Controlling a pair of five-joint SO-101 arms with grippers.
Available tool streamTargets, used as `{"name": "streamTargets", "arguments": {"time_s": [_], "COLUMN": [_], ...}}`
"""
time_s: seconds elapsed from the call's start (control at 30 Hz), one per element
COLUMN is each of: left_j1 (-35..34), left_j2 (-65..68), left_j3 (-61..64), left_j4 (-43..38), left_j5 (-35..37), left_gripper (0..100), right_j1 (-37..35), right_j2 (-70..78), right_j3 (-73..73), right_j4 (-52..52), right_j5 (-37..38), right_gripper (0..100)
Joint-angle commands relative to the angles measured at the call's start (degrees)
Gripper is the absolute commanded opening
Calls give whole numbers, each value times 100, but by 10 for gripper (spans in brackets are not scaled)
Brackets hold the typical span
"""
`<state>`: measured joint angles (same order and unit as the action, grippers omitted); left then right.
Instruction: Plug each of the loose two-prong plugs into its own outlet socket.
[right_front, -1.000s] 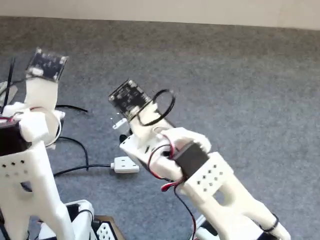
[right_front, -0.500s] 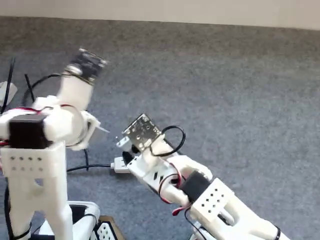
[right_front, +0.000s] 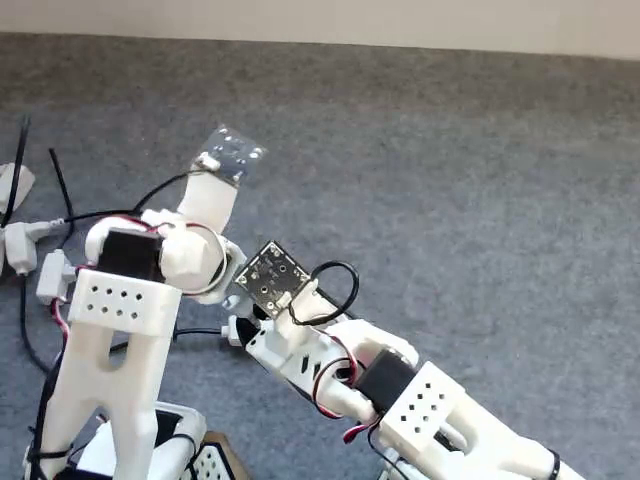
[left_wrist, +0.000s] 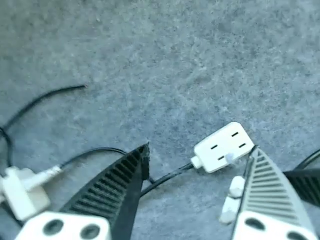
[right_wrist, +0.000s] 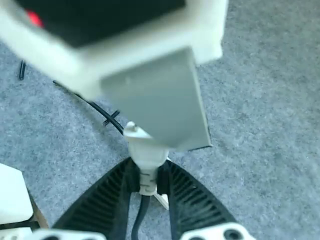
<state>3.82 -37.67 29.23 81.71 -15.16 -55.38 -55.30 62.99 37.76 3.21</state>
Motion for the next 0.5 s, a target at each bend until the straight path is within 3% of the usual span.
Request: {"name": "streamTargets", "arguments": {"time_s": [0.0,0.27,0.47], "left_j1": [22,-708,-664], "left_j2": [-629,-1859,-1921], "left_j3": [708,2914,3670], "left_j4": [-387,-1996,-2532], "left_j5": [9,9,9], "left_gripper": [300,297,296], "right_j1": [497,1095,1095], "right_j2": [-198,-198,-163], "right_j3": [-136,-1376,-1807], "right_j4": [233,1402,1789], "right_j5": [-44,-9,0], "right_gripper": [5,5,5]}}
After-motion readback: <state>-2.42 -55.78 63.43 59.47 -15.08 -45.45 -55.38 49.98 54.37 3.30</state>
